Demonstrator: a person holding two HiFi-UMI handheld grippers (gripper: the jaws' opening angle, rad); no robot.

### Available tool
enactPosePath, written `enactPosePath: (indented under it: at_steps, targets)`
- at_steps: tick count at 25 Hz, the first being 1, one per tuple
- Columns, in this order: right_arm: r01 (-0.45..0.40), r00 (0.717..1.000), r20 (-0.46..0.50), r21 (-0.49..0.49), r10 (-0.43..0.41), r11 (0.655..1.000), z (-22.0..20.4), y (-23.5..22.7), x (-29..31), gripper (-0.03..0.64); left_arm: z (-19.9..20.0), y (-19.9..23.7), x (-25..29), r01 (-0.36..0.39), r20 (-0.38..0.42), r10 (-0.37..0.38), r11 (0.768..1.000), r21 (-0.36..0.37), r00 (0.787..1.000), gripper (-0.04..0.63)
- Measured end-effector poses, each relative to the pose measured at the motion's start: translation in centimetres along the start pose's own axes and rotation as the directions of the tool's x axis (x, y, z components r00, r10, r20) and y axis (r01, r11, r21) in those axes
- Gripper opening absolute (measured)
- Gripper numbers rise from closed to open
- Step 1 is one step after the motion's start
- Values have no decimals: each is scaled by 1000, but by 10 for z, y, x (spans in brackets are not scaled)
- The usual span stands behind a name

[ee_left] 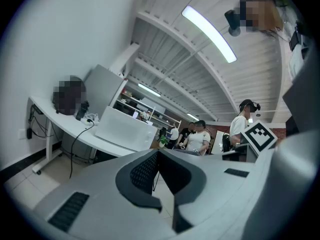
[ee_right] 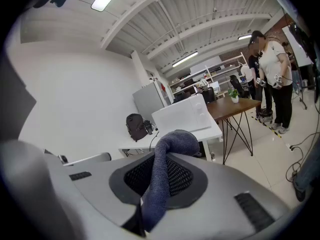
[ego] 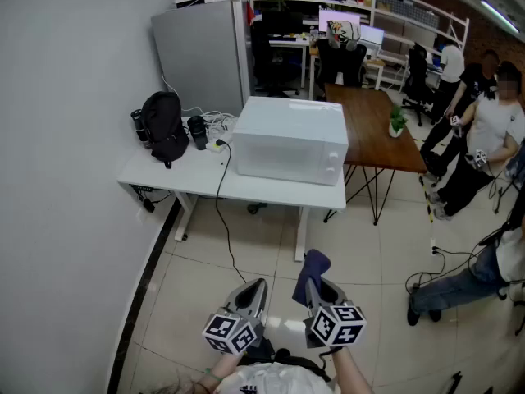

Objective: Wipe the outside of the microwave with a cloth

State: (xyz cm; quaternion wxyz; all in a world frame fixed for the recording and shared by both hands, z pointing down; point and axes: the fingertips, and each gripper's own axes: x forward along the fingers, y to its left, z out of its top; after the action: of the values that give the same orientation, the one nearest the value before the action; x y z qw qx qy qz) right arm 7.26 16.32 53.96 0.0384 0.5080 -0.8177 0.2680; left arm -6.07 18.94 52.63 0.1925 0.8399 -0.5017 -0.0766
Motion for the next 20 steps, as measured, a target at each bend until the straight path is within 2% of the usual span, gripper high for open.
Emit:
enactPosePath:
  at_steps: [4, 9, 16, 20]
  targets:
    - [-41, 997, 59, -29, 43, 999, 44, 6, 41, 71, 8, 26, 15, -38, 22, 38, 999, -5, 999, -14]
    - [-76, 988, 131, -71, 85, 995, 103, 26, 120, 71, 33, 76, 48, -43, 43, 43, 999, -6, 998, -14]
    - [-90, 974, 181, -234, 135, 968, 171, 76, 284, 72, 93, 171, 123, 44, 30, -45, 998, 36, 999, -14]
    - [-119, 965, 176, -372, 196, 920, 187, 113, 375, 72, 132, 221, 160, 89, 23, -90, 994, 56, 996, -14]
